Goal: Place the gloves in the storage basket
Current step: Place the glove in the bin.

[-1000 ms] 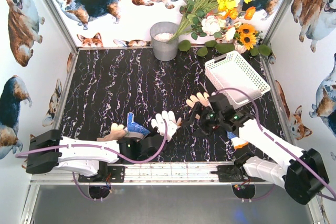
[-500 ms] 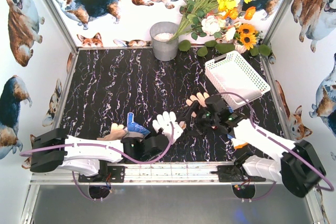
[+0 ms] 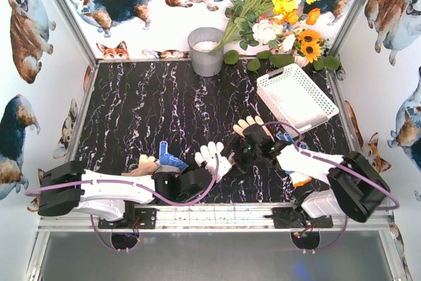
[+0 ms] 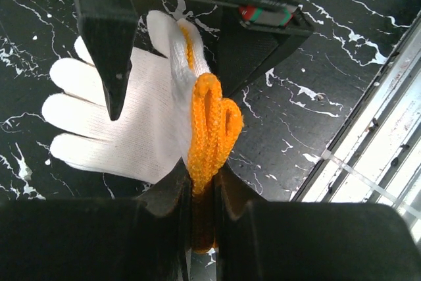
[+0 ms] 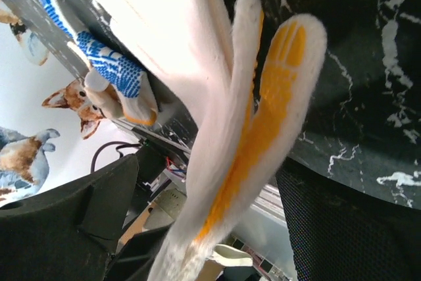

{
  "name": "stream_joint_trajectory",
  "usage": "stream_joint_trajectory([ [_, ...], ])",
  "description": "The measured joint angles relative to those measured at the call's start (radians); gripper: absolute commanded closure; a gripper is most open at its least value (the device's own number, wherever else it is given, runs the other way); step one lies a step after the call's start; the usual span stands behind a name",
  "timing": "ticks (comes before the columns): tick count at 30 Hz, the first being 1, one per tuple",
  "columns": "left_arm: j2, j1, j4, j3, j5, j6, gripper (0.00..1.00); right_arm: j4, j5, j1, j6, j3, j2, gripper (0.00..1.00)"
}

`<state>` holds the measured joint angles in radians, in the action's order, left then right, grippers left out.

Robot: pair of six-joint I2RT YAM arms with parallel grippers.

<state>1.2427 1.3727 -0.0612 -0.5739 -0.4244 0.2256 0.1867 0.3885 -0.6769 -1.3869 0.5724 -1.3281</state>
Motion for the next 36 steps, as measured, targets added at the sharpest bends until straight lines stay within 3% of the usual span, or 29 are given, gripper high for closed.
stream_joint_trajectory([
  [11, 0.0, 0.0, -0.024, 0.011, 0.06, -0.005, 1.0, -0.061, 0.069, -0.002, 0.047, 0.001, -0.117, 0.34],
  [16, -0.001, 0.0, -0.023, 0.012, 0.072, -0.005, 1.0, -0.093, 0.094, -0.002, 0.06, 0.002, -0.157, 0.55],
  [18, -0.004, 0.0, -0.023, 0.012, 0.072, -0.005, 1.0, -0.109, 0.103, -0.002, 0.062, 0.002, -0.169, 0.68],
  [20, -0.011, 0.0, -0.021, 0.012, 0.072, -0.004, 1.0, -0.124, 0.112, -0.002, 0.068, 0.003, -0.175, 0.89],
  [23, -0.023, 0.0, -0.018, 0.012, 0.072, 0.001, 1.0, -0.145, 0.124, -0.002, 0.078, 0.01, -0.181, 1.0],
  [31, -0.032, 0.0, -0.014, 0.009, 0.06, 0.006, 1.0, -0.154, 0.146, 0.002, 0.157, 0.061, -0.184, 1.0],
  [36, -0.006, -0.014, 0.002, -0.048, 0.031, -0.003, 1.0, -0.062, 0.186, 0.056, 0.292, 0.13, -0.174, 1.0],
])
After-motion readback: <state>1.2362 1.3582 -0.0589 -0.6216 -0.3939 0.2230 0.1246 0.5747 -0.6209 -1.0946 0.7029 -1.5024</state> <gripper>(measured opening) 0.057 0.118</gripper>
